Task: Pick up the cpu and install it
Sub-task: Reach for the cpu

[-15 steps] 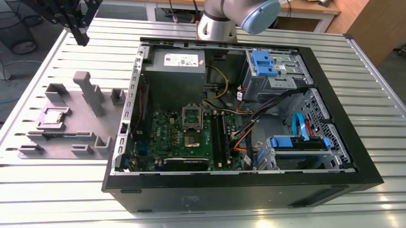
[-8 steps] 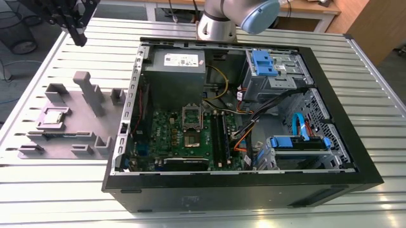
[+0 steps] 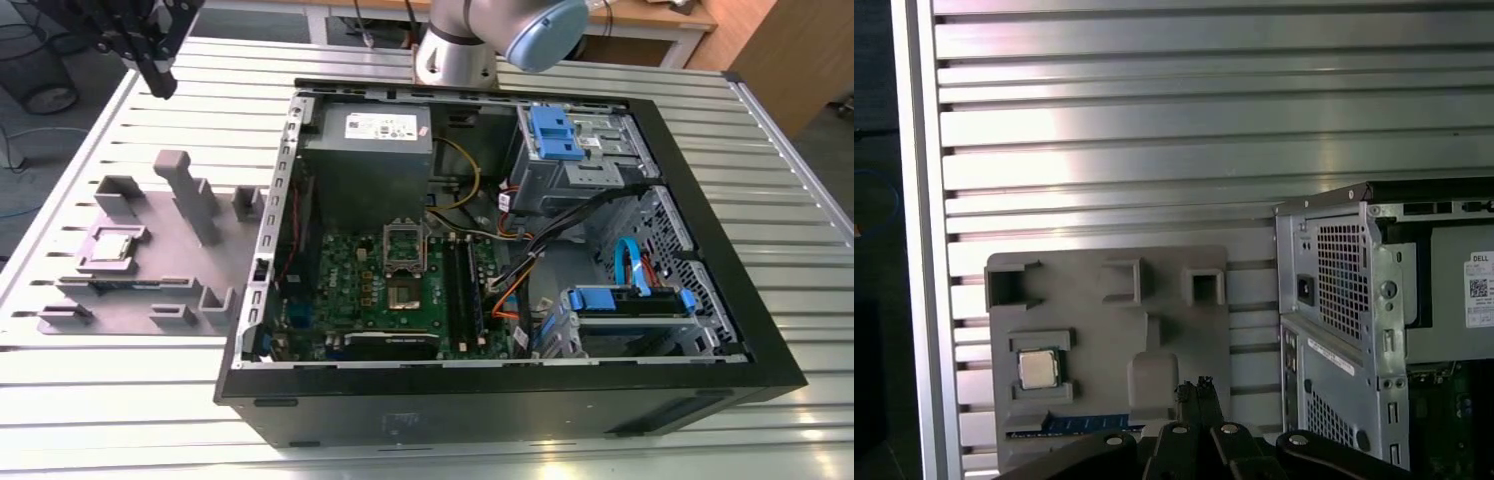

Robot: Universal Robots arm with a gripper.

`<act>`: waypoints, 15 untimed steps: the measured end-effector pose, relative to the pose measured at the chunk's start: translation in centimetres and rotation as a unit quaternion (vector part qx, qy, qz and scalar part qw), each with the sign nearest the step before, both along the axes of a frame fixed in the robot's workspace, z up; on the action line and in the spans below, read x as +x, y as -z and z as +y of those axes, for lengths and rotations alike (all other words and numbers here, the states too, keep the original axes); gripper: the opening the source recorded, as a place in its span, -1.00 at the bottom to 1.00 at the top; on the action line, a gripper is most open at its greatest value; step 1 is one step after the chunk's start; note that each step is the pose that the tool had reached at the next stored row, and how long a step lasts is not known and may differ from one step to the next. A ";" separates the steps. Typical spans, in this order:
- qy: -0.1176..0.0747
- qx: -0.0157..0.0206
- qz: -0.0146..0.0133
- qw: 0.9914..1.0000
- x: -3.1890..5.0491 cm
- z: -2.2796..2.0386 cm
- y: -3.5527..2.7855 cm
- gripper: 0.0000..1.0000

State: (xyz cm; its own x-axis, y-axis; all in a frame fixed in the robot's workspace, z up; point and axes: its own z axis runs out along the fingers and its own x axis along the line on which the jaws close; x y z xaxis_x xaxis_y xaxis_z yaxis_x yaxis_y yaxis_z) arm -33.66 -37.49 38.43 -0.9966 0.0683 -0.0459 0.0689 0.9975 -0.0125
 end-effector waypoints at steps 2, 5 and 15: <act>0.000 0.000 0.000 1.000 -0.14 -0.01 0.02 -0.79; 0.000 0.000 0.000 1.000 -0.35 -0.02 0.06 -0.79; 0.000 0.000 -0.001 1.000 -1.25 -0.03 0.20 -0.79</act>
State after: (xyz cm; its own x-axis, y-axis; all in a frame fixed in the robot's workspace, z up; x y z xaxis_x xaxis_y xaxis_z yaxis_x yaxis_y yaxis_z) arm -34.91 -37.52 38.24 -0.9965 0.0683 -0.0482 0.0690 0.9975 -0.0123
